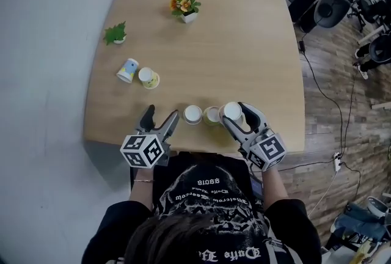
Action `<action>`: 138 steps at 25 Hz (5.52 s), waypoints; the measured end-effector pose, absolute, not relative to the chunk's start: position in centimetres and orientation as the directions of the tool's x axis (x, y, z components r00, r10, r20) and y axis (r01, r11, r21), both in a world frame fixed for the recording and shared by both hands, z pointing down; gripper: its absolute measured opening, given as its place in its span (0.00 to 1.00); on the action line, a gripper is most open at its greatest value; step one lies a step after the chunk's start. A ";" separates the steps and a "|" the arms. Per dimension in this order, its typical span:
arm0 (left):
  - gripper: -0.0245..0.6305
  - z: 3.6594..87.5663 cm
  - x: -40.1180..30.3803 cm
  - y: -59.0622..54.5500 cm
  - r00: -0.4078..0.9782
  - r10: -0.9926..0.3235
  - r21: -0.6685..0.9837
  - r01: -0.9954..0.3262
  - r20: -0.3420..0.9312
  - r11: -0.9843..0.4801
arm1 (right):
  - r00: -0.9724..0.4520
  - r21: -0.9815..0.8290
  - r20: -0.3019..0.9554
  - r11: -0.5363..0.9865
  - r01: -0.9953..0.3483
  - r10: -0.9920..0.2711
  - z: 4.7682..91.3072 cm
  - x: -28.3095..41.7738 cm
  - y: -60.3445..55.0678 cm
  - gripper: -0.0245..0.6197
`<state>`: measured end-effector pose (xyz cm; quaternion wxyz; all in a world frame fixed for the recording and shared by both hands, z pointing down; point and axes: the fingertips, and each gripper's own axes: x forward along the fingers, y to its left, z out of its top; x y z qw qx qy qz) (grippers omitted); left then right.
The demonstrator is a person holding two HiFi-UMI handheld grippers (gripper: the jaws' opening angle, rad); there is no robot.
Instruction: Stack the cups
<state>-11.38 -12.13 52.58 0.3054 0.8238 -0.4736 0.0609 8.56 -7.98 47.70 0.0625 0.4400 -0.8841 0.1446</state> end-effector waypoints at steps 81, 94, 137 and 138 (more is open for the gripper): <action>0.42 44.6 -4.7 -15.3 0.746 -0.558 0.177 -0.644 0.364 -0.745 | -0.204 -0.273 0.250 0.133 -0.953 -0.947 48.0 18.5 -4.3 0.55; 0.42 45.5 -0.9 -11.6 0.775 -0.456 0.153 -0.564 0.437 -0.812 | -0.195 -0.281 0.251 0.121 -0.952 -0.948 48.4 19.9 -2.8 0.55; 0.64 45.3 0.1 -10.6 0.816 -0.451 0.322 -0.563 0.362 -0.761 | -0.185 -0.315 0.277 0.093 -0.945 -0.943 50.5 22.7 -3.0 0.55; 0.64 44.2 -0.9 -11.0 0.820 -0.473 0.352 -0.568 0.324 -0.744 | -0.187 -0.315 0.280 0.094 -0.944 -0.942 50.6 22.7 -3.1 0.55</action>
